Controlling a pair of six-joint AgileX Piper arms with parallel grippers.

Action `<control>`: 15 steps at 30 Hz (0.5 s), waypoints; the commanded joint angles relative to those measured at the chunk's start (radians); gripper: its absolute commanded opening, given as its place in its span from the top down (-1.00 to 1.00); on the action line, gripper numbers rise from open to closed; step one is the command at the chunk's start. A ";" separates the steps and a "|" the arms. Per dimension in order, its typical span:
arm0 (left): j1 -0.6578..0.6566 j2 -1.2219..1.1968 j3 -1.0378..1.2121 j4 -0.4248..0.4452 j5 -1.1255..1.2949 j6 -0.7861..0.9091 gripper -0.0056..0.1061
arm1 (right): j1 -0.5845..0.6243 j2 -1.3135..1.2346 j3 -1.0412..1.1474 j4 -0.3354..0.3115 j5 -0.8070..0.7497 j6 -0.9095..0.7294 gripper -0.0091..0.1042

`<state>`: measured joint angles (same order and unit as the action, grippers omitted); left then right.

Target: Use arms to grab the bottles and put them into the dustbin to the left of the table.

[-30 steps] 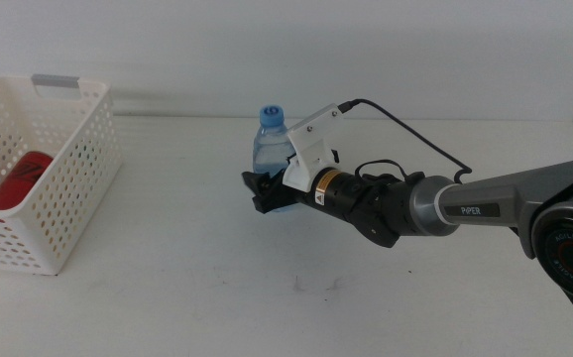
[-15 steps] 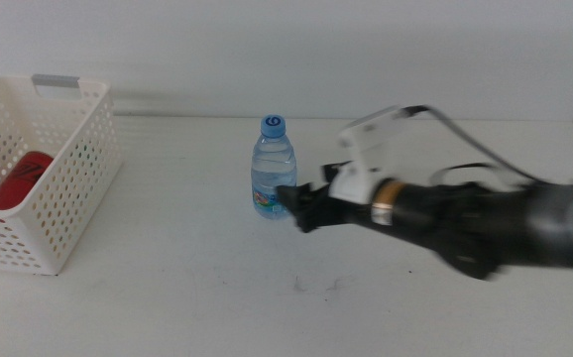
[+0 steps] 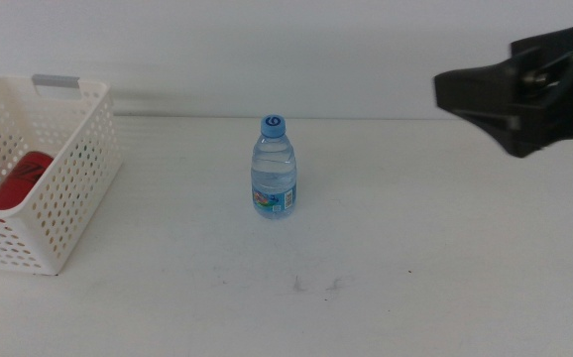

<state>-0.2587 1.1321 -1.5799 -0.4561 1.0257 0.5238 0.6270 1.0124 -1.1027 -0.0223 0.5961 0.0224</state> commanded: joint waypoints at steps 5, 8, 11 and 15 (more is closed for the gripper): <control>-0.006 -0.002 -0.001 -0.006 -0.013 -0.001 -0.78 | 0.003 -0.029 -0.008 0.007 0.034 -0.022 -0.69; -0.006 -0.002 -0.001 -0.006 -0.013 -0.001 -0.78 | 0.003 -0.029 -0.008 0.007 0.034 -0.022 -0.69; -0.006 -0.002 -0.001 0.007 -0.013 -0.001 -0.78 | 0.003 -0.029 -0.008 0.007 0.034 -0.022 -0.69; -0.012 -0.002 0.002 -0.040 0.009 0.051 -0.78 | 0.003 -0.029 -0.008 0.007 0.034 -0.022 -0.69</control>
<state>-0.2627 1.1321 -1.5799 -0.4742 1.0325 0.5511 0.6270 0.9872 -1.1047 -0.0132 0.6342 0.0102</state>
